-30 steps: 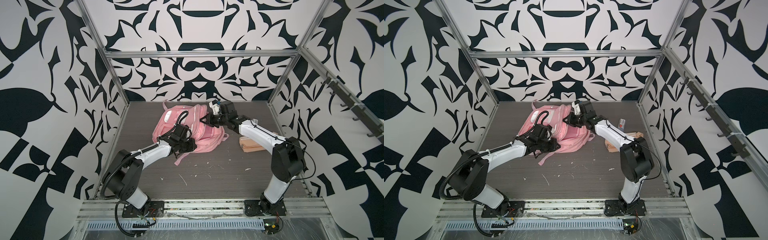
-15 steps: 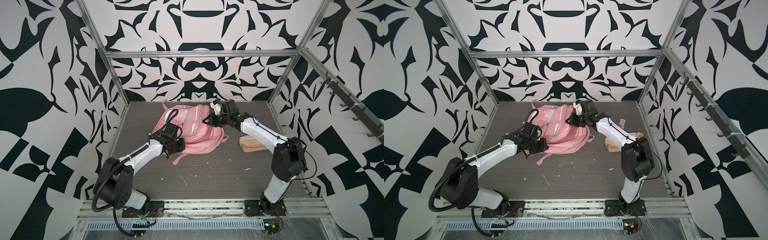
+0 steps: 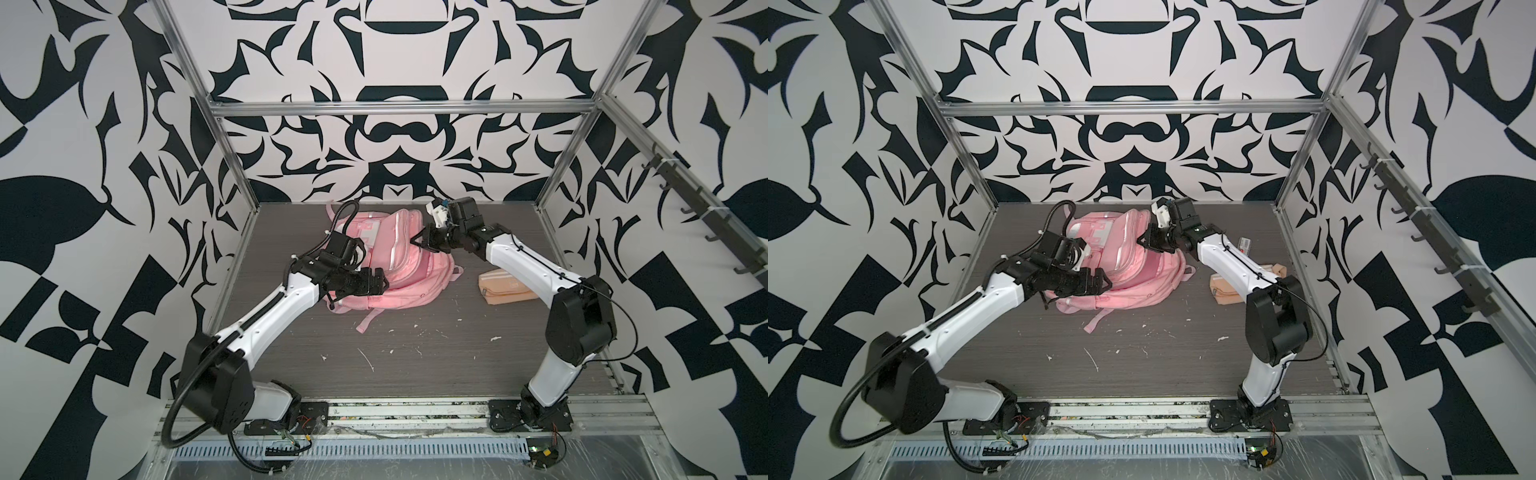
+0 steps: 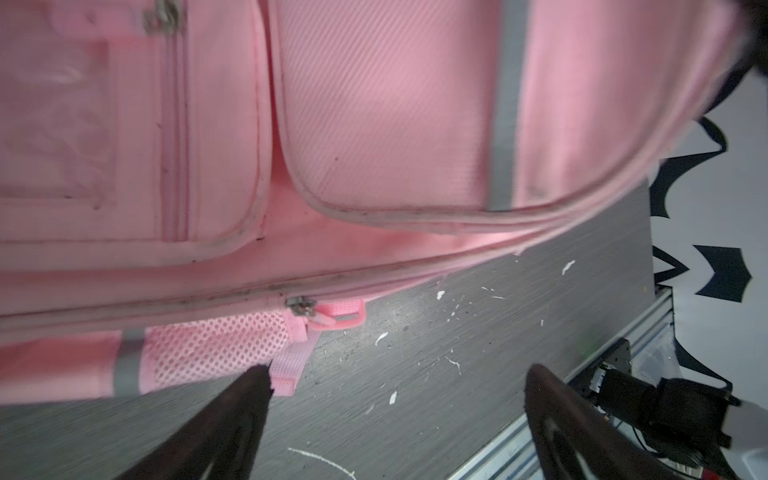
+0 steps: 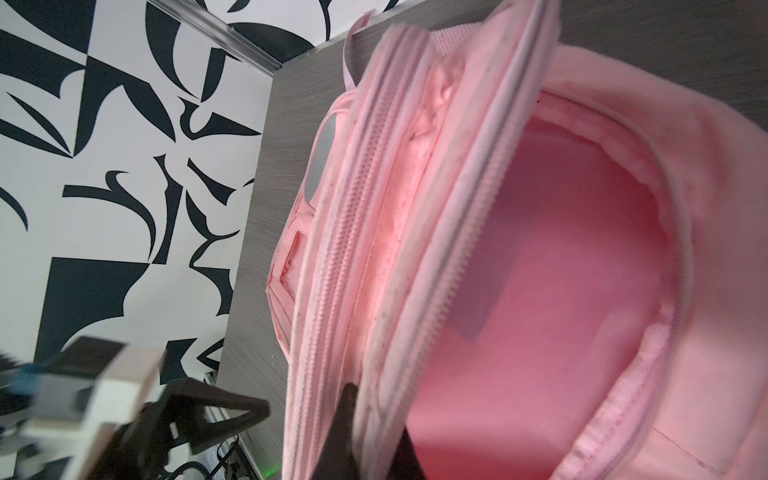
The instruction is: Pack the student bag
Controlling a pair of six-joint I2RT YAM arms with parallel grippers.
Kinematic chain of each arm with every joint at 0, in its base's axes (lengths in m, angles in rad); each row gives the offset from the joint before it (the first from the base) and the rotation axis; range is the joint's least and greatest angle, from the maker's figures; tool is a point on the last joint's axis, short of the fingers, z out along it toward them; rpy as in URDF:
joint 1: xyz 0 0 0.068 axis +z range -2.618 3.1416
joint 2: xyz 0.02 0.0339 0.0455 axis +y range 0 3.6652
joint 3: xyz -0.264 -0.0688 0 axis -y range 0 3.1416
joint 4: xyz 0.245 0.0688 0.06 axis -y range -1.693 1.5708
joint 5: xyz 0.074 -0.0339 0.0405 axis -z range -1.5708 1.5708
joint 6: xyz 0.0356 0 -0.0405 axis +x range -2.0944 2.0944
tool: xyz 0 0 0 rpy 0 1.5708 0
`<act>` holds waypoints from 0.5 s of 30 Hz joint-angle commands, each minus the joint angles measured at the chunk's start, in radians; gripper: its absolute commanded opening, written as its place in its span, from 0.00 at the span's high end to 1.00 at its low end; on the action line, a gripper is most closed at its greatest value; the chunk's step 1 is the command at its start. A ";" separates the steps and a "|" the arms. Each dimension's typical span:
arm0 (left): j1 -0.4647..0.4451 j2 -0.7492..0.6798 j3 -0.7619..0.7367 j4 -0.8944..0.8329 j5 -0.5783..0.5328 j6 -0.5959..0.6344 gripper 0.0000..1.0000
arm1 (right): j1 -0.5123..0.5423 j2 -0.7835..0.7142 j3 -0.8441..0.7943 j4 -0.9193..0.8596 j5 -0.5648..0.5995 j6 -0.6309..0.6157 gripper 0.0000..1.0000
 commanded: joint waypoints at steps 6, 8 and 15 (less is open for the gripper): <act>-0.030 0.163 0.168 0.107 -0.016 -0.087 0.01 | 0.036 -0.055 0.005 0.117 -0.023 0.066 0.91; -0.030 0.210 0.218 0.148 -0.003 -0.131 0.01 | 0.036 -0.056 -0.008 0.120 -0.022 0.068 0.85; -0.140 0.234 0.247 0.110 -0.129 0.053 0.01 | 0.036 -0.062 -0.053 0.171 -0.020 0.124 0.92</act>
